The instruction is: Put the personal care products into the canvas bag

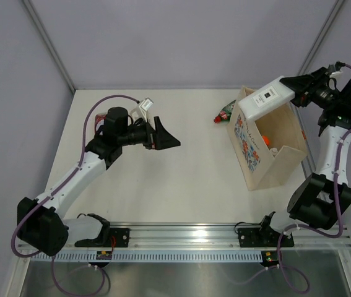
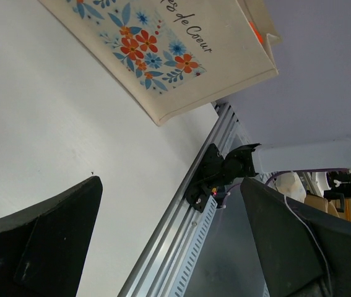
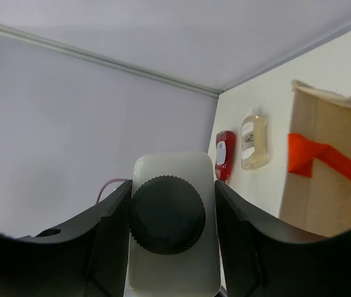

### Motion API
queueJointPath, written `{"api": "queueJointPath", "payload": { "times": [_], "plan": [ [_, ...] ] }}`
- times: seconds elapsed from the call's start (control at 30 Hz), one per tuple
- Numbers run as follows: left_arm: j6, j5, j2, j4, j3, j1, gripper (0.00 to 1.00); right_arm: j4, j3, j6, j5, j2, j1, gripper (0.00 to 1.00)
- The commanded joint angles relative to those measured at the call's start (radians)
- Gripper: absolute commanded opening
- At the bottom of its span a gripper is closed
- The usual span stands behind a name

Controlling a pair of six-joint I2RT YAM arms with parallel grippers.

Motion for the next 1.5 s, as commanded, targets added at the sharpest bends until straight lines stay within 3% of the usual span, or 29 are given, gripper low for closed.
{"api": "queueJointPath", "payload": {
  "times": [0.0,0.1,0.33,0.43,0.5,0.63,0.77,0.87,1.13,1.17,1.37,1.47],
  "plan": [
    [0.053,0.02,-0.108,-0.048,-0.06,0.058,0.99,-0.039,0.12,-0.045,-0.074,-0.014,-0.076,0.0],
    [0.109,-0.008,-0.159,-0.138,-0.092,0.107,0.99,-0.233,0.173,-0.181,-0.065,0.018,-0.129,0.0],
    [0.178,-0.061,-0.308,-0.249,-0.161,0.216,0.99,-0.408,0.262,-0.361,-0.011,0.098,-0.183,0.0],
    [0.198,-0.112,-0.319,-0.298,-0.163,0.239,0.99,-0.54,0.344,-0.539,0.067,0.116,-0.176,0.0],
    [0.202,-0.156,-0.311,-0.321,-0.158,0.247,0.99,-0.701,0.392,-0.753,0.162,0.121,-0.139,0.0],
    [0.173,-0.224,-0.285,-0.335,-0.146,0.278,0.99,-0.824,0.421,-0.976,0.27,0.084,-0.061,0.01],
    [0.132,-0.331,-0.236,-0.363,-0.143,0.308,0.99,-0.941,0.404,-1.273,0.412,0.029,0.038,0.19],
    [0.113,-0.319,-0.184,-0.354,-0.146,0.374,0.99,-1.001,0.395,-1.434,0.466,0.0,0.094,0.37],
    [0.175,-0.394,0.015,-0.375,0.006,0.388,0.99,-1.144,0.518,-1.559,0.477,-0.008,0.114,0.84],
    [0.182,-0.408,0.031,-0.393,0.026,0.388,0.99,-1.159,0.536,-1.574,0.478,-0.008,0.114,0.97],
    [0.23,-0.532,0.131,-0.407,0.135,0.361,0.99,-1.229,0.641,-1.607,0.422,-0.04,0.114,1.0],
    [0.25,-0.632,0.208,-0.415,0.19,0.318,0.99,-1.245,0.581,-1.621,0.247,-0.109,0.114,0.99]
  ]
}}
